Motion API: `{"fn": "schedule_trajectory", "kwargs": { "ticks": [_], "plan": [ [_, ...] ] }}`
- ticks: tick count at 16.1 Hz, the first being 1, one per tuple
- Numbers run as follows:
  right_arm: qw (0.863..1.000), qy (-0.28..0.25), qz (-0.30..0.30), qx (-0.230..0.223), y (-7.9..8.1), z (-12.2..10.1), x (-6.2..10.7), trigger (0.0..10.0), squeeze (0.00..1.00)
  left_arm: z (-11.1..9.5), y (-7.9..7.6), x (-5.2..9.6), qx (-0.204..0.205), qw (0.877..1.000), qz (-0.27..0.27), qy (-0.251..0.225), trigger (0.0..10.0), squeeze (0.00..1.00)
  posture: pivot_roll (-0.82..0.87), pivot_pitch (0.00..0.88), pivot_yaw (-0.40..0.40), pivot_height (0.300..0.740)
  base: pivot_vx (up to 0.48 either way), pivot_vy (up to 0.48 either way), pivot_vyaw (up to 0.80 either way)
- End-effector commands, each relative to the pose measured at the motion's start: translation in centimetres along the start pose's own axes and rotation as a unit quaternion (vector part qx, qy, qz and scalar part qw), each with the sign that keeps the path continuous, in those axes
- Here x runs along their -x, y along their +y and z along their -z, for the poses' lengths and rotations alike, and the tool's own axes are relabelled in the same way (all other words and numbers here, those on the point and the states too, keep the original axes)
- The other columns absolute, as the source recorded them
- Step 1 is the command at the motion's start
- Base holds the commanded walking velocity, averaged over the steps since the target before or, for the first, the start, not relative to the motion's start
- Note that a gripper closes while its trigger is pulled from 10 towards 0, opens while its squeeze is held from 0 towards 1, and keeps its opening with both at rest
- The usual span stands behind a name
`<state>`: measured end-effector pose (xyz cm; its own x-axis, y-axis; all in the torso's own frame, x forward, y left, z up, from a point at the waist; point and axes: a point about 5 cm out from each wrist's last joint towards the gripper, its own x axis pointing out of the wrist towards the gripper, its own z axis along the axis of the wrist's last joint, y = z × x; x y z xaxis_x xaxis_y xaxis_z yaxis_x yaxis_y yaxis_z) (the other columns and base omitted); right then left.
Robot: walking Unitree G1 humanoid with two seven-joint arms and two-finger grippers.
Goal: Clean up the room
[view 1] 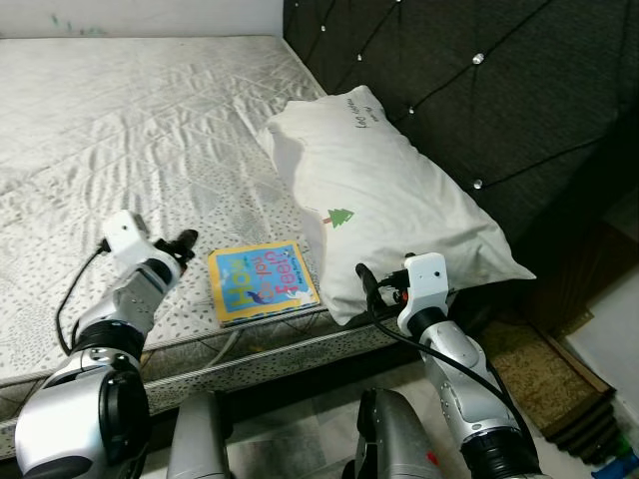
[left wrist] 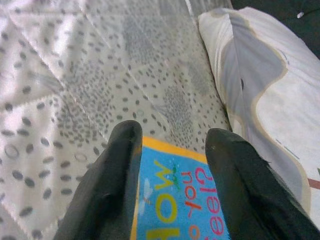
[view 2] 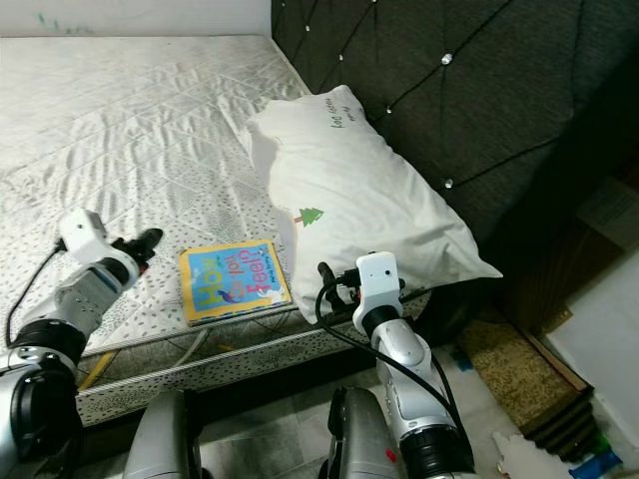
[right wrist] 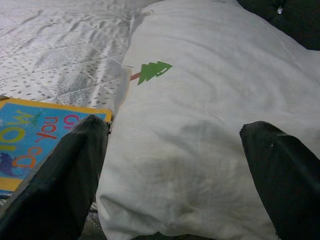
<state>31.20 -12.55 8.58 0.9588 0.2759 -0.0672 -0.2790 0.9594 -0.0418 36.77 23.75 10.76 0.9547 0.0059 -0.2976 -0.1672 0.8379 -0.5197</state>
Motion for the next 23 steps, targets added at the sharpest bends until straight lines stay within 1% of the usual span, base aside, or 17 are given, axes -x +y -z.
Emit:
{"fn": "schedule_trajectory", "kwargs": {
  "ticks": [1,4,5,6,8,10,11,12,13,14,15,16,18,19,20,22,23],
  "plan": [
    [1.0,0.0,0.01,0.003,-0.5,-0.1,0.0,10.0,0.0,-0.3,-0.8,-0.2,-0.018,1.0,0.009,-0.005,10.0,1.0,-0.01,0.051,-0.088,0.558,0.0,0.0,0.0],
    [1.0,0.0,0.01,0.003,-0.5,-0.1,-0.1,10.0,0.0,1.8,-2.6,-0.4,-0.059,0.997,0.053,0.011,10.0,1.0,0.0,0.044,-0.083,0.558,0.0,0.0,0.0],
    [1.0,0.001,0.01,0.002,-0.4,0.0,-0.1,10.0,0.0,3.3,-3.2,-0.2,-0.089,0.993,0.068,0.022,10.0,1.0,0.0,0.044,-0.083,0.558,0.0,0.0,0.0],
    [1.0,0.002,0.008,0.001,-0.3,0.0,-0.1,10.0,0.0,5.6,-4.2,0.2,-0.106,0.989,0.094,0.037,10.0,1.0,0.01,0.043,-0.083,0.558,0.0,0.0,0.0],
    [1.0,-0.003,0.006,-0.001,-0.2,-0.2,-0.3,10.0,0.0,7.3,-4.6,1.2,-0.143,0.983,0.109,0.026,10.0,1.0,0.01,0.037,-0.079,0.558,0.0,0.0,0.0],
    [1.0,-0.007,0.007,-0.01,-0.1,-0.4,-0.4,10.0,0.0,7.4,-4.5,2.9,-0.191,0.975,0.1,-0.049,10.0,1.0,0.02,0.032,-0.073,0.558,0.0,0.0,0.0],
    [1.0,-0.007,0.007,-0.018,-0.1,-0.4,-0.4,10.0,0.0,7.4,-4.3,3.5,-0.204,0.972,0.093,-0.067,10.0,1.0,0.03,0.031,-0.072,0.558,0.0,0.0,0.0],
    [1.0,-0.008,0.005,-0.026,0.1,-0.4,-0.5,10.0,0.0,7.3,-3.9,4.8,-0.239,0.962,0.081,-0.102,10.0,1.0,0.04,0.026,-0.069,0.558,0.0,0.0,0.0],
    [0.999,-0.007,0.0,-0.032,0.4,-0.3,-0.5,10.0,0.0,7.1,-3.4,6.5,-0.283,0.945,0.073,-0.145,10.0,1.0,0.05,0.021,-0.066,0.558,0.0,0.0,0.0],
    [0.999,-0.003,-0.002,-0.033,0.5,0.0,-0.5,10.0,0.0,6.9,-2.8,7.3,-0.304,0.937,0.047,-0.163,10.0,1.0,0.05,0.014,-0.063,0.558,0.0,0.0,0.0],
    [0.999,-0.001,-0.002,-0.033,0.5,0.1,-0.5,10.0,0.0,6.9,-2.3,7.8,-0.312,0.934,0.024,-0.17,10.0,1.0,0.05,0.011,-0.06,0.558,0.0,0.0,0.0],
    [0.999,-0.002,-0.004,-0.034,0.6,0.1,-0.7,10.0,0.0,6.9,-1.8,8.1,-0.311,0.935,0.001,-0.171,10.0,1.0,0.06,0.005,-0.057,0.558,0.0,0.0,0.0],
    [0.999,-0.011,-0.011,-0.039,0.8,-0.5,-1.0,10.0,0.0,6.4,-1.2,8.4,-0.35,0.918,-0.037,-0.181,10.0,1.0,0.07,0.0,-0.055,0.558,0.0,0.0,0.0],
    [0.999,-0.014,-0.019,-0.034,1.1,-0.7,-1.5,10.0,0.0,5.9,-0.7,8.3,-0.38,0.905,-0.065,-0.181,10.0,1.0,0.08,0.0,-0.059,0.558,0.0,0.0,0.0],
    [0.999,-0.014,-0.02,-0.036,1.1,-0.8,-1.6,10.0,0.0,5.8,-0.6,8.2,-0.384,0.903,-0.066,-0.182,10.0,1.0,0.08,0.0,-0.061,0.558,0.0,0.0,0.0],
    [0.997,-0.036,-0.025,-0.056,0.9,-2.2,-2.6,10.0,0.0,5.1,-0.7,7.6,-0.411,0.888,-0.104,-0.176,10.0,1.0,0.1,0.0,-0.071,0.558,0.0,0.0,0.0],
    [0.997,-0.036,-0.025,-0.056,0.9,-2.2,-2.6,10.0,0.0,5.1,-0.7,7.6,-0.411,0.888,-0.104,-0.176,10.0,1.0,0.1,0.0,-0.071,0.558,0.0,0.0,0.0]
  ]
}}
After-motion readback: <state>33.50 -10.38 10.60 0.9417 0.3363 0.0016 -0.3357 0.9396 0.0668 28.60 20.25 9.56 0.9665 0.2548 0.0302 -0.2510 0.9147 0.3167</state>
